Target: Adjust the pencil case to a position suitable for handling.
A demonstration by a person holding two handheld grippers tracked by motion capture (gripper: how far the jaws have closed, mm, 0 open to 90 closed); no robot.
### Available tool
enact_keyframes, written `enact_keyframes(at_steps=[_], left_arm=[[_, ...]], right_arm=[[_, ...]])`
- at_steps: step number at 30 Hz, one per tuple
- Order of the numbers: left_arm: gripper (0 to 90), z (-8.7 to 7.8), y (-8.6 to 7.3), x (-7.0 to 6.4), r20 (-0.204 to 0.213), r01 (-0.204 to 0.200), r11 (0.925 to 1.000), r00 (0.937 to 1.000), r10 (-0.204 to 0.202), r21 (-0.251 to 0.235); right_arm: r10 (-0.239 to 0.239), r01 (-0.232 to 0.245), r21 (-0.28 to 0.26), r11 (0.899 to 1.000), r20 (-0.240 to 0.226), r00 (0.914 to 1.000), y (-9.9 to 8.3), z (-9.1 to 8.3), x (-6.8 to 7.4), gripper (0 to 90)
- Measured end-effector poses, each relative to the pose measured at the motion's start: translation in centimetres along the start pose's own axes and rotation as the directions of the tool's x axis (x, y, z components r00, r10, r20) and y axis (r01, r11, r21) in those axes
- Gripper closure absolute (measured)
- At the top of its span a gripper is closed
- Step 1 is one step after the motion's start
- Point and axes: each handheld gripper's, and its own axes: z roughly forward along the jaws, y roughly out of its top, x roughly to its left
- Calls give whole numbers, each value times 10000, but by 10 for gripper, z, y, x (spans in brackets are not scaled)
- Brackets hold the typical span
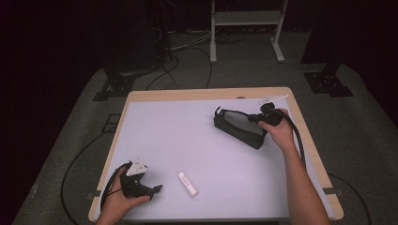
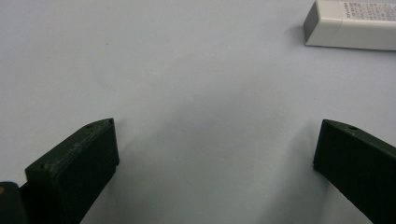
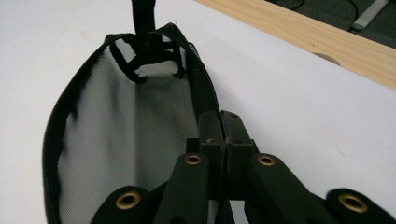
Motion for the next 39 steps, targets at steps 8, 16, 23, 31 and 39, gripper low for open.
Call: enact_keyframes(at_steps=[8, 16, 23, 31, 39], left_arm=[[0, 0, 0, 0, 0, 2, 10000, 10000, -2, 0], [0, 0, 0, 0, 4, 22, 10000, 10000, -22, -14], [0, 0, 0, 0, 22, 20, 10000, 10000, -20, -2], [0, 0, 0, 0, 26, 40, 10000, 10000, -40, -9], [0, 0, 0, 0, 4, 15, 10000, 10000, -15, -18]], right_arm=[[59, -64, -164, 9998, -306, 9995, 2, -10, 3, 881], [-57, 41, -255, 9997, -621, 9981, 3, -24, 7, 881], [-322, 296, -305, 9991, -871, 9957, 3, -32, 12, 881], [-626, 582, -393, 9975, -1218, 9906, 2, -36, 21, 881], [-807, 748, -416, 9963, -1636, 9832, 2, -38, 31, 881]])
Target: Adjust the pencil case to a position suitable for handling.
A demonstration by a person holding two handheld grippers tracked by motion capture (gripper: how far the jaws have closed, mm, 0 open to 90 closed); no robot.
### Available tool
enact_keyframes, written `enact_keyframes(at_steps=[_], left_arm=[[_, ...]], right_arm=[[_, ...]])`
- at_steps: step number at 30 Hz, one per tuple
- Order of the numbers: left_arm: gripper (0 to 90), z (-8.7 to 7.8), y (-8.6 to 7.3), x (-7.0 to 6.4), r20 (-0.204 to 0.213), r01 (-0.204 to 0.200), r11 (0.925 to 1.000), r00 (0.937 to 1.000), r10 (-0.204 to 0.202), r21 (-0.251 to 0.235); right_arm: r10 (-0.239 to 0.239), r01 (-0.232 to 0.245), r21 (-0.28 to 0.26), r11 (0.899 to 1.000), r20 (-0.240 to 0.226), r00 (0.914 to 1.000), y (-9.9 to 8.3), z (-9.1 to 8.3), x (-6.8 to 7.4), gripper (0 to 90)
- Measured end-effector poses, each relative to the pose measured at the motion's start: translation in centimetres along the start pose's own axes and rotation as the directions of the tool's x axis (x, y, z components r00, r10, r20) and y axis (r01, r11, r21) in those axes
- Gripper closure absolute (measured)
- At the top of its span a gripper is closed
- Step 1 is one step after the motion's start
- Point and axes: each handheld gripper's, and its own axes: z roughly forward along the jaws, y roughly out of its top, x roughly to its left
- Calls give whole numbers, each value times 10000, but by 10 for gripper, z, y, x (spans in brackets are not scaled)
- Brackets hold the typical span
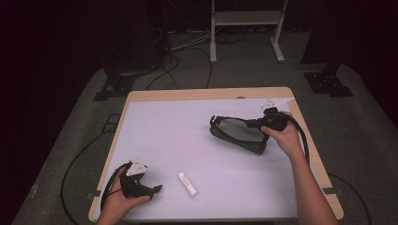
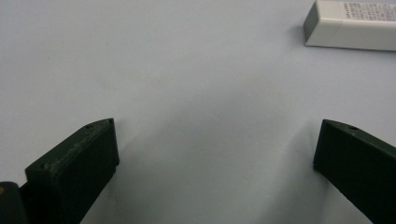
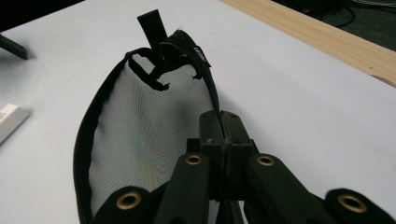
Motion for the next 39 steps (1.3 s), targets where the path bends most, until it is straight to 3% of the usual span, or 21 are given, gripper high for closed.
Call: enact_keyframes(at_steps=[24, 39], left_arm=[[0, 0, 0, 0, 0, -18, 10000, 10000, 18, 29], [0, 0, 0, 0, -17, -39, 10000, 10000, 39, 5]], right_arm=[[-609, 623, 131, 9980, -856, 9945, 4, 6, 28, 881], [-1162, 1222, 307, 9920, -1519, 9815, 7, 11, 51, 881]])
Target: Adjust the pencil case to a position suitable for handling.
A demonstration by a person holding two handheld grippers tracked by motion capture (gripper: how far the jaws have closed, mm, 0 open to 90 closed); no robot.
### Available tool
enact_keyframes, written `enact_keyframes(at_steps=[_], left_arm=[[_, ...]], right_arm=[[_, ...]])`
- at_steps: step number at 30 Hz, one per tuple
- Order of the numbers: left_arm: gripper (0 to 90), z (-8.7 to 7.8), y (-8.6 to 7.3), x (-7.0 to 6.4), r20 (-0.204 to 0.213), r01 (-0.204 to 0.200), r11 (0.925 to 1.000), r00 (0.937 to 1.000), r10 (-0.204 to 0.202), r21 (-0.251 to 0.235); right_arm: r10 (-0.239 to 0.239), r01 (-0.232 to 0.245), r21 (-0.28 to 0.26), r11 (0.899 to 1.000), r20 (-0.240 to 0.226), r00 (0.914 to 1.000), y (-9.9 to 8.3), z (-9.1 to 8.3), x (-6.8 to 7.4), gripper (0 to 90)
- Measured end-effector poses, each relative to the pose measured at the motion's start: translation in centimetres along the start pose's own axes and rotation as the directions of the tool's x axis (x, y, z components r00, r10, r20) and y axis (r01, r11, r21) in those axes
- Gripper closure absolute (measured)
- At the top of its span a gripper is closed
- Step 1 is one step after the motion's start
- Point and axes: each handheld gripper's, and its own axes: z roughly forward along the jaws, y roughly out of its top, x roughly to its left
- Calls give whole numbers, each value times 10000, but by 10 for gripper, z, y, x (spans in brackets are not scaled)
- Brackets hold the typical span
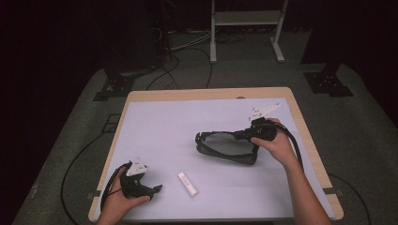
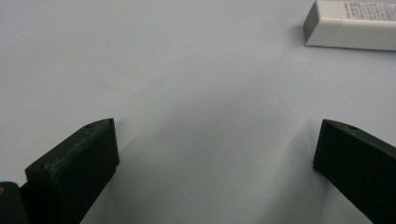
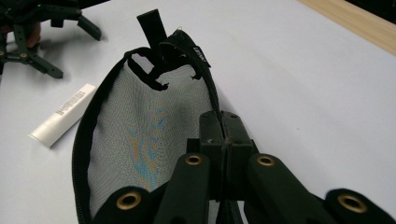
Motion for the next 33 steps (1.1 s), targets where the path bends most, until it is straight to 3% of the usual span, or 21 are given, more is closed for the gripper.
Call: enact_keyframes(at_steps=[13, 33], left_arm=[[0, 0, 0, 0, 3, 18, 10000, 10000, -18, -4], [0, 0, 0, 0, 4, 19, 10000, 10000, -19, -3]], right_arm=[[-388, 416, 324, 9986, -829, 9958, 2, 15, 12, 881], [-584, 721, 674, 9951, -1867, 9807, 5, 31, 21, 881]])
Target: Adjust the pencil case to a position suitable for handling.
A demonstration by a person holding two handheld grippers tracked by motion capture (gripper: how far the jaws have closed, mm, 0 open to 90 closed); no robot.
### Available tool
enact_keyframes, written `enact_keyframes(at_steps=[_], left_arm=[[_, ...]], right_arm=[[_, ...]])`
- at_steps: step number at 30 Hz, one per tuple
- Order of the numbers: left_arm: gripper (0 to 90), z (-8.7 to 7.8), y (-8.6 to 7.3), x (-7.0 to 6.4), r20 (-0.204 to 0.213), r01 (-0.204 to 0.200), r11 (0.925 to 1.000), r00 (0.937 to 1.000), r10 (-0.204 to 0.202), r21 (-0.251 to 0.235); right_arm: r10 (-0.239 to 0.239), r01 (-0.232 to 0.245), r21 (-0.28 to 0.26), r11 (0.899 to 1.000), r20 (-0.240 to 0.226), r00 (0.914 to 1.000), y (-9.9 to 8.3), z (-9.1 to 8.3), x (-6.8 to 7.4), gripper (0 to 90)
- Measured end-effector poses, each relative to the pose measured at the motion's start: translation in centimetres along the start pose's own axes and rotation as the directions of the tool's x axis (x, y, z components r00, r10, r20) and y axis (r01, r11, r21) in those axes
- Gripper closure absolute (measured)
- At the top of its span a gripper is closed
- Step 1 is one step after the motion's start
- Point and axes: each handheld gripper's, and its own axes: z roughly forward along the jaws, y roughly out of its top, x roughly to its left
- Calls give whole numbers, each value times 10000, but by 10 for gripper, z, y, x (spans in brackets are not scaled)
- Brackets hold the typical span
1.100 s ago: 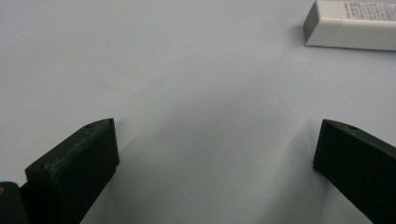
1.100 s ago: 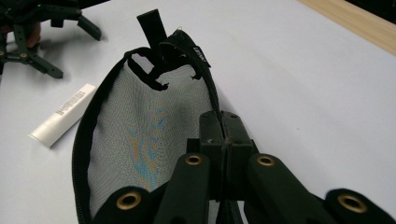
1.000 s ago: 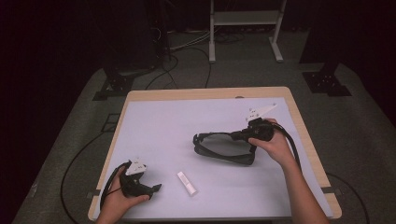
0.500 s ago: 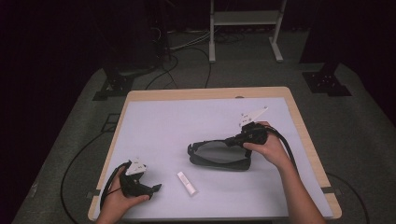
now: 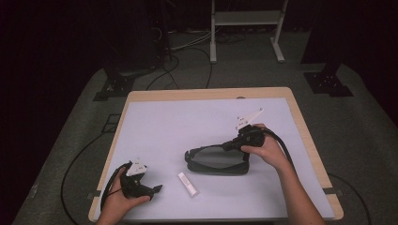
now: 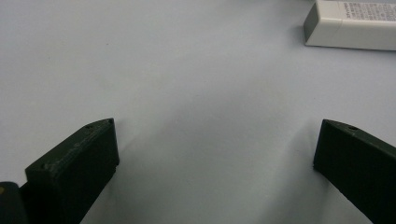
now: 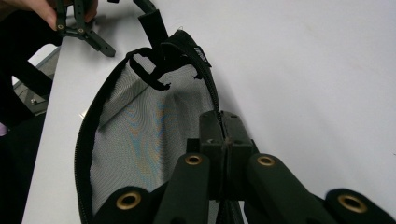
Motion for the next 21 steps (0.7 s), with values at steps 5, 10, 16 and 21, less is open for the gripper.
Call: enact_keyframes(at_steps=[5, 10, 16, 21], left_arm=[[0, 0, 0, 0, -3, 3, 10000, 10000, -3, -1], [0, 0, 0, 0, -5, 0, 10000, 10000, 0, -2], [0, 0, 0, 0, -2, 4, 10000, 10000, -4, -9], [0, 0, 0, 0, 1, 1, 10000, 10000, -1, -12]], right_arm=[[-105, 107, 110, 9999, -225, 9997, 3, 5, 0, 881], [-173, 180, 169, 9997, -417, 9990, 4, 10, -1, 881], [-185, 199, 256, 9995, -530, 9984, 5, 16, -3, 880], [-208, 226, 309, 9993, -567, 9982, 6, 21, -6, 880]])
